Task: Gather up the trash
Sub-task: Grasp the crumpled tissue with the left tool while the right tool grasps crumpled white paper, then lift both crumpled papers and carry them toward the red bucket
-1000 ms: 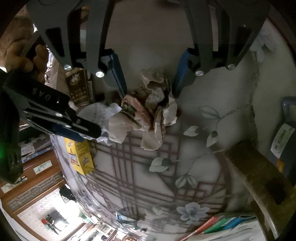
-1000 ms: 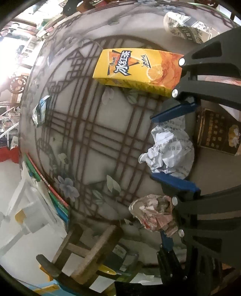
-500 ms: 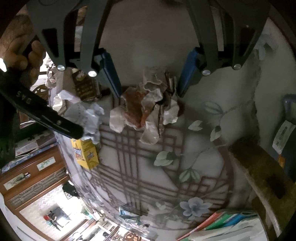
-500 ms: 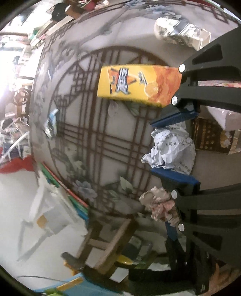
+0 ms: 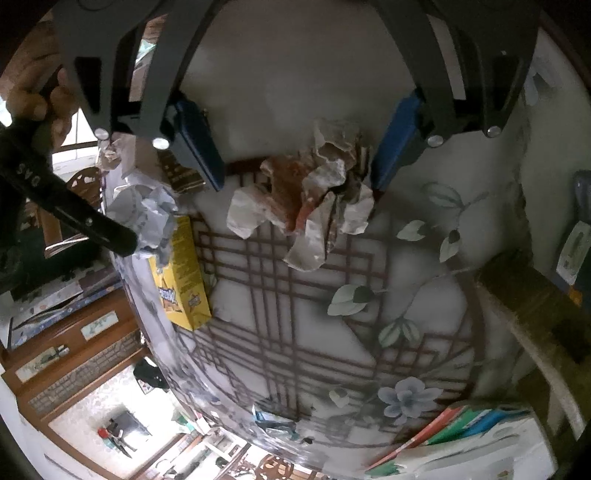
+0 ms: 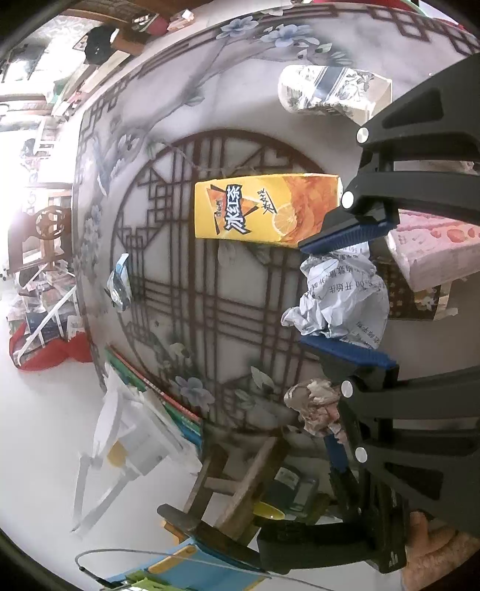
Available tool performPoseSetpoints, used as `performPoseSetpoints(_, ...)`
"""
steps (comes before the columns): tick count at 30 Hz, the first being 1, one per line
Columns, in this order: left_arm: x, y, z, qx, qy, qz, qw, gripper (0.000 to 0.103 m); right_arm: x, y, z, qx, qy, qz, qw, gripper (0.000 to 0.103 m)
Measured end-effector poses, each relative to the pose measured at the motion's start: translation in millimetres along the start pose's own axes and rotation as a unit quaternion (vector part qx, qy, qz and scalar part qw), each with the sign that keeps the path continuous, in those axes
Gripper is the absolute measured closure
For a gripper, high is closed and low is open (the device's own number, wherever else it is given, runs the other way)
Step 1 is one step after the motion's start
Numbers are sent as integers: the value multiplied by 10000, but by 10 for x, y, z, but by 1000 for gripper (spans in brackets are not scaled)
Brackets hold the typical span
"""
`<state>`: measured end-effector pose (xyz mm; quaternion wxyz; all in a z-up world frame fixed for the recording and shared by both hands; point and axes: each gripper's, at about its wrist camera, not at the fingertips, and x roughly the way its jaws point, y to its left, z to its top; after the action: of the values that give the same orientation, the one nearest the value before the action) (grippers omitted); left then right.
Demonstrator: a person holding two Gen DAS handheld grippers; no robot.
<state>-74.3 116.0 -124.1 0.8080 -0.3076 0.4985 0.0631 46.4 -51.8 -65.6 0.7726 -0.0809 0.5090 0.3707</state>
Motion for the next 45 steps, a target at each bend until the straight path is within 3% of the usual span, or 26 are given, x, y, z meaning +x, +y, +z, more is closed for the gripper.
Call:
performPoseSetpoints(3, 62, -3, 17, -6, 76, -12, 10000, 27, -8, -20, -16, 27, -11, -4, 10000, 58)
performPoseSetpoints(5, 88, 5, 19, -65, 95, -32, 9999, 45, -22, -42, -21, 51, -27, -6, 10000, 58)
performPoseSetpoints(8, 96, -15, 31, -31, 36, -4, 10000, 60, -50, -79, -25, 103, -64, -15, 9999, 58)
performPoseSetpoints(11, 63, -59, 65, 2, -33, -52, 10000, 64, -85, -121, -21, 164, -117, -16, 9998, 58)
performPoseSetpoints(23, -121, -618, 319, 417, -486, -566, 9963, 66, -363, -482, 19, 644, -503, -191, 9965, 58)
performPoseSetpoints(33, -21, -1100, 371, 878, -361, -872, 9917, 66, -591, -888, -107, 1128, -705, -440, 9901, 58)
performPoseSetpoints(45, 94, -1363, 325, 1091, -221, -991, 9888, 66, -749, -1314, -323, 1625, -743, -665, 9817, 58)
